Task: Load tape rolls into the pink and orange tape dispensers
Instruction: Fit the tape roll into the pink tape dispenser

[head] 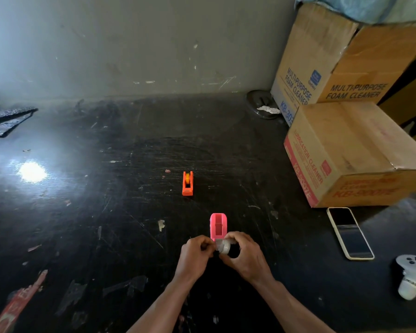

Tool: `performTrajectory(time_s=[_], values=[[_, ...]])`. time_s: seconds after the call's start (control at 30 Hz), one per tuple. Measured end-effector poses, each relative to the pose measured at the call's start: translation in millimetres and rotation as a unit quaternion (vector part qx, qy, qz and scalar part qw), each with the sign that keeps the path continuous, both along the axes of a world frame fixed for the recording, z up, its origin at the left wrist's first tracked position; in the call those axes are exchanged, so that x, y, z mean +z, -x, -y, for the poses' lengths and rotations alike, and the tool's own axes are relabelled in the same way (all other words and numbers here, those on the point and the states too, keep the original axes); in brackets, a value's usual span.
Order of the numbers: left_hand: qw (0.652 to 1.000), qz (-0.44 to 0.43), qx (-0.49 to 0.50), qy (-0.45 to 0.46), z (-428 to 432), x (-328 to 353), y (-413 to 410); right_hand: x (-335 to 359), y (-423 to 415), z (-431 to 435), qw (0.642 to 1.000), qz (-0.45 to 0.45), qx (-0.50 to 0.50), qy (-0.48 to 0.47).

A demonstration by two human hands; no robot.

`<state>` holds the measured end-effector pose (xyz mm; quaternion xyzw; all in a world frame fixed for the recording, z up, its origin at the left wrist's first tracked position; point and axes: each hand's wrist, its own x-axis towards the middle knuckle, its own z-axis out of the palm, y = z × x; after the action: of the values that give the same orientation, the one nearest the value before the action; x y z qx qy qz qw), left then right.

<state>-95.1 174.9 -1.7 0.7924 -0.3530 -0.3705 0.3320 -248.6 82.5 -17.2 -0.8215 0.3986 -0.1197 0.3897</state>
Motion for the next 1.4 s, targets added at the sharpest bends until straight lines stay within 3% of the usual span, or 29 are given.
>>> performTrajectory(time_s=[0.43,0.93,1.2,1.4], values=[[0.998,-0.022,-0.063,0.014,6.6,6.0,-9.5,15.9,-4.3,9.2,0.999,-0.008,0.053,-0.004],[0.998,-0.034,-0.043,-0.003,18.7,-2.0,-9.5,14.3,-6.4,18.1,0.999,-0.001,0.045,-0.006],[0.998,-0.059,0.022,0.019,32.6,-2.3,-20.1,4.4,-12.4,20.9,0.992,0.039,-0.065,-0.099],[0.997,-0.071,0.039,0.014,50.1,-8.6,-24.8,-3.4,-23.6,29.5,0.986,0.067,-0.070,-0.133]])
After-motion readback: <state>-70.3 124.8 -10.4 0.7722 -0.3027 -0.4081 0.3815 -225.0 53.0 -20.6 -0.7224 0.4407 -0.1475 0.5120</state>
